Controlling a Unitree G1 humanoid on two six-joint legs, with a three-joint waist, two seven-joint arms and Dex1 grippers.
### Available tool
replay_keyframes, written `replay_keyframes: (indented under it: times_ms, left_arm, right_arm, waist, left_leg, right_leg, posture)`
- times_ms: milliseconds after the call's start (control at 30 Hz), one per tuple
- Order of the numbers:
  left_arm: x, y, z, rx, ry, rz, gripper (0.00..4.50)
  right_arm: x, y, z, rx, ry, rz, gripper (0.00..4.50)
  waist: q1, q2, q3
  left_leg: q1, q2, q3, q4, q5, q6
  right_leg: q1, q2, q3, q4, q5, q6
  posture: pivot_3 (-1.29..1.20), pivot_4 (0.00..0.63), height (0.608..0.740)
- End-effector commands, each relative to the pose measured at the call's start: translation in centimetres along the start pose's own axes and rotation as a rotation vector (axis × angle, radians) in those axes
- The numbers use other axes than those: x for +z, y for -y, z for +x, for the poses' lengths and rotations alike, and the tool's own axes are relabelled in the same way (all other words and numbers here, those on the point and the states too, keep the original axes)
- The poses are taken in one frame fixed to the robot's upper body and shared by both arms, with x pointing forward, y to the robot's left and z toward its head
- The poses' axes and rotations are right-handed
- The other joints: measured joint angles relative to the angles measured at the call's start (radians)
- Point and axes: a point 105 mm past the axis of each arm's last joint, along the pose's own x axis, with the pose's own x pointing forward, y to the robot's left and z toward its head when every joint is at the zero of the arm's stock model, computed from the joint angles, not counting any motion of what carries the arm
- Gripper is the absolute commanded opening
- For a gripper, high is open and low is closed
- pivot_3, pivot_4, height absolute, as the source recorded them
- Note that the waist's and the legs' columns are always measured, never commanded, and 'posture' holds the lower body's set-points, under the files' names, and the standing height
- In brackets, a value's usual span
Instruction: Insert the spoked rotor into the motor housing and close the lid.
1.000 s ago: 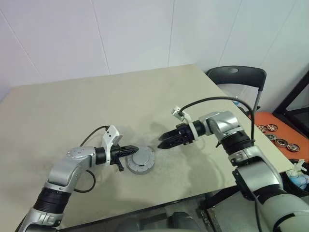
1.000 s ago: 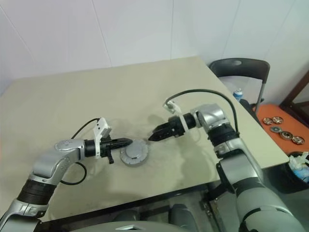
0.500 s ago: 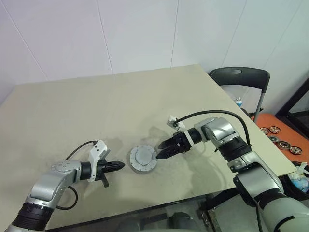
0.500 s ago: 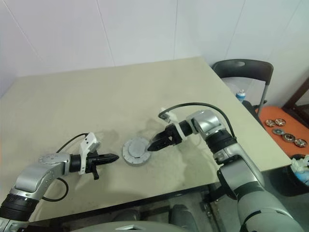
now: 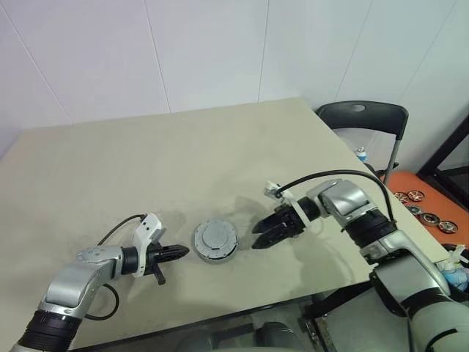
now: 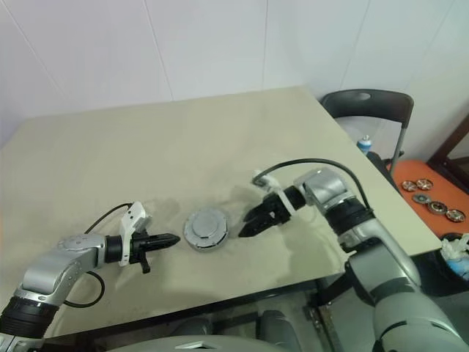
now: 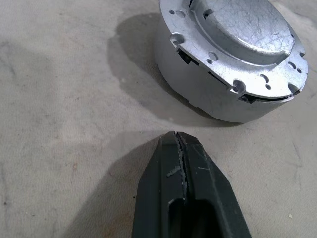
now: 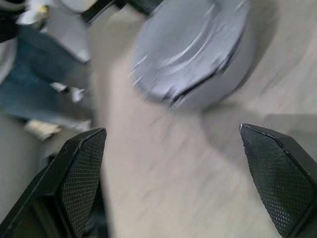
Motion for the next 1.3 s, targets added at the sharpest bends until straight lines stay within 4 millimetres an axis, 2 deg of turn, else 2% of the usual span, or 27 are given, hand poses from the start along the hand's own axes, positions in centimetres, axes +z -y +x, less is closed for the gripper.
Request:
replay_keyframes:
  times_ms: [33, 67, 167, 233, 300, 433, 600, 767, 867, 1100, 1200, 1300]
  left_arm:
    - [-0.6, -0.6, 0.3, 0.044, 0.0, -0.024, 0.0]
    - [-0.4, -0.7, 0.4, 0.051, 0.009, -0.026, 0.0]
    - [0.6, -1.1, 0.4, 0.082, 0.07, -0.039, 0.0]
    - [1.1, -1.0, 0.2, 0.078, 0.092, -0.044, 0.0]
    - [1.1, -0.9, 0.1, 0.079, 0.094, -0.045, 0.0]
    - [0.6, -0.7, -0.1, 0.08, 0.086, -0.053, 0.0]
    - [0.0, -0.8, -0.4, 0.092, 0.095, -0.084, 0.0]
    - [-0.2, -0.9, -0.8, 0.111, 0.106, -0.102, 0.0]
    - [-0.2, -1.1, -0.9, 0.122, 0.113, -0.112, 0.0]
    - [-0.3, -1.2, -1.1, 0.124, 0.111, -0.124, 0.0]
    - [-0.1, -1.3, -1.2, 0.127, 0.11, -0.124, 0.0]
    - [0.1, -1.4, -1.3, 0.131, 0.111, -0.122, 0.0]
  right_arm:
    - [-0.5, -0.5, 0.7, 0.029, -0.03, -0.029, 4.49]
    - [-0.5, -0.3, 0.8, 0.023, -0.023, -0.027, 4.49]
    - [1.3, 2.0, 1.6, -0.146, 0.078, -0.178, 4.49]
    - [2.4, 2.0, 2.1, -0.193, 0.122, -0.337, 4.49]
    - [2.7, 1.7, 2.5, -0.199, 0.133, -0.42, 4.49]
    - [1.9, 0.3, 2.7, -0.1, 0.097, -0.431, 4.49]
    - [2.4, 0.8, 3.2, -0.159, 0.117, -0.548, 4.49]
    - [5.9, 0.9, 2.6, -0.261, 0.276, -0.664, 4.49]
    - [6.9, 0.6, 2.2, -0.282, 0.334, -0.703, 4.49]
    - [4.0, -1.0, 4.5, -0.12, 0.262, -0.684, 4.49]
    - [4.0, -1.2, 5.5, -0.101, 0.269, -0.67, 4.49]
    - [4.8, -1.3, 6.2, -0.107, 0.296, -0.692, 4.49]
  waist:
    - [0.001, 0.0, 0.0]
    - [0.002, 0.0, 0.0]
    - [0.004, 0.0, 0.0]
    - [0.012, 0.0, 0.0]
    - [0.019, -0.001, 0.0]
    - [0.019, -0.001, 0.0]
    - [0.016, -0.001, 0.0]
    - [0.013, -0.001, 0.0]
    - [0.014, -0.001, 0.0]
    - [0.017, -0.002, -0.001]
    - [0.014, -0.002, -0.001]
    - [0.013, -0.002, -0.001]
  left_leg:
    - [0.0, 0.0, 0.0, 0.0, 0.0, 0.0]
    - [0.001, 0.0, 0.0, 0.0, 0.0, 0.0]
    - [0.002, 0.0, 0.0, 0.001, 0.0, 0.0]
    - [0.002, 0.0, 0.0, 0.002, 0.001, -0.002]
    - [0.002, 0.001, 0.0, 0.004, 0.001, -0.002]
    - [0.001, 0.0, 0.0, 0.003, 0.001, -0.002]
    - [0.001, 0.001, 0.0, 0.001, 0.001, -0.002]
    - [0.001, 0.002, 0.001, 0.001, 0.001, -0.002]
    - [0.001, 0.001, 0.001, 0.001, 0.001, -0.002]
    - [0.001, 0.002, 0.001, 0.001, 0.001, -0.002]
    - [0.002, 0.001, 0.001, 0.001, 0.001, -0.002]
    - [0.002, 0.002, 0.001, 0.001, 0.001, -0.002]
  right_leg:
    - [0.0, 0.0, 0.0, 0.0, 0.0, 0.0]
    - [0.001, 0.0, 0.0, 0.0, 0.0, 0.0]
    - [0.002, 0.0, 0.0, 0.001, 0.001, 0.0]
    - [0.002, 0.001, 0.0, 0.001, 0.003, 0.001]
    - [0.003, 0.001, -0.001, 0.001, 0.004, 0.002]
    - [0.002, 0.001, -0.001, 0.0, 0.004, 0.002]
    - [0.001, 0.001, -0.001, 0.0, 0.004, 0.002]
    - [0.0, 0.002, -0.001, 0.001, 0.004, 0.001]
    - [0.0, 0.002, -0.001, 0.001, 0.004, 0.001]
    - [0.0, 0.002, -0.001, 0.001, 0.004, 0.001]
    - [0.0, 0.002, -0.001, 0.001, 0.004, 0.001]
    - [0.001, 0.002, -0.001, 0.002, 0.005, 0.001]
  posture:
    - [0.0, 0.0, 0.74]
    - [0.0, 0.0, 0.74]
    - [0.0, 0.0, 0.74]
    - [0.0, 0.0, 0.74]
    - [0.0, 0.0, 0.74]
    - [0.0, 0.0, 0.74]
    - [0.0, 0.0, 0.74]
    - [0.0, 0.0, 0.74]
    - [0.0, 0.0, 0.74]
    - [0.0, 0.0, 0.74]
    - [0.0, 0.0, 0.74]
    - [0.0, 0.0, 0.74]
